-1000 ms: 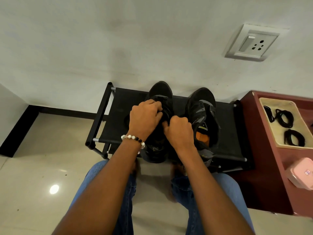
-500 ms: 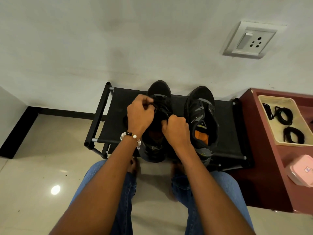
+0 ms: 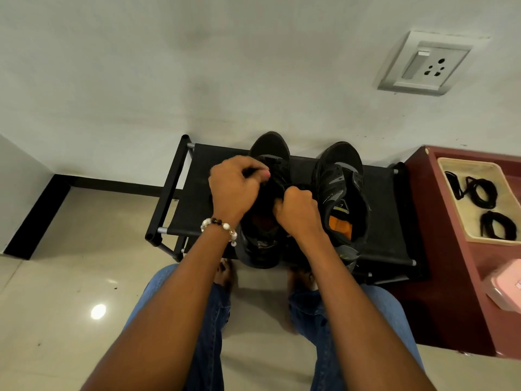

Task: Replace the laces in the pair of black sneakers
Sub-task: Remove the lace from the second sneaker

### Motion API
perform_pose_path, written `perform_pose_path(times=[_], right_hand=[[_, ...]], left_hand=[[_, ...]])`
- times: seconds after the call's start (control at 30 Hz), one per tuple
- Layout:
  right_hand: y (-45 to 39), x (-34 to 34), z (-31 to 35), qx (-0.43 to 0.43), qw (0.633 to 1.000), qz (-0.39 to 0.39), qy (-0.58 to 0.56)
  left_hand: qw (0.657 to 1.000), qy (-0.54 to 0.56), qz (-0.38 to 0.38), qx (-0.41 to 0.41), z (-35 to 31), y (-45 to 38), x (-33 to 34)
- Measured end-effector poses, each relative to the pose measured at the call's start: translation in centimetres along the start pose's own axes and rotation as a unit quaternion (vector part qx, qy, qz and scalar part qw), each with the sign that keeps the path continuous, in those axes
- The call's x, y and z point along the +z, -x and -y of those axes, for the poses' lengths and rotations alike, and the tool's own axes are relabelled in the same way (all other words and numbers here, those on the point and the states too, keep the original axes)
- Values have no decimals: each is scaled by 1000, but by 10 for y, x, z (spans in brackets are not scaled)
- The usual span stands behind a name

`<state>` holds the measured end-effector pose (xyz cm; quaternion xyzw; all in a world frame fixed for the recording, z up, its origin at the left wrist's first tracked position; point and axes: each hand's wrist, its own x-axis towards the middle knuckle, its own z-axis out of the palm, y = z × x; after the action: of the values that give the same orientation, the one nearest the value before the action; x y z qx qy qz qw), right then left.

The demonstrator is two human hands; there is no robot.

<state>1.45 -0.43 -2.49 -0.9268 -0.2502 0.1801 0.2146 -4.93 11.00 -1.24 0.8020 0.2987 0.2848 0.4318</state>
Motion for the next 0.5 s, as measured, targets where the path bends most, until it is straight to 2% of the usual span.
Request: perform_pose_path(times=[0.03,0.1,0.13,0.17,0.23,0.3,0.33,0.37,0.43,0.5], right_hand=[[0,0,0,-2,1000,2,-3],[-1,1,0,-4,1000,5,-6],[-1,1,0,-5,1000,6,-5],[-1,1,1,-4,1000,7,-3],[-1,-1,1,-3,1000,6,-3],[-1,-2,0,-5,1000,6,-4],[-1,-2,0,-7,1000,6,-3],[-1,-2,-1,-9,1000,4,-2],[-2,-1,0,-11,1000,2,0],[-2,0,0,-10,1000,3,-2]], left_hand=[[992,94,-36,-76,-3,-2,-3],[948,221,-103,-206,-6,-6,-10],[930,247,-111,-246,-6,-6,-11],[928,243,-102,-262,-6,-7,-11],[961,173,-55,-207,-5,-7,-11],[995,72,8,-71,-2,-9,-12],[999,11,44,3,1,-10,-13],[993,-60,84,64,3,-10,-14],[957,-211,135,148,6,-9,-14],[929,-285,131,197,7,-5,-10]])
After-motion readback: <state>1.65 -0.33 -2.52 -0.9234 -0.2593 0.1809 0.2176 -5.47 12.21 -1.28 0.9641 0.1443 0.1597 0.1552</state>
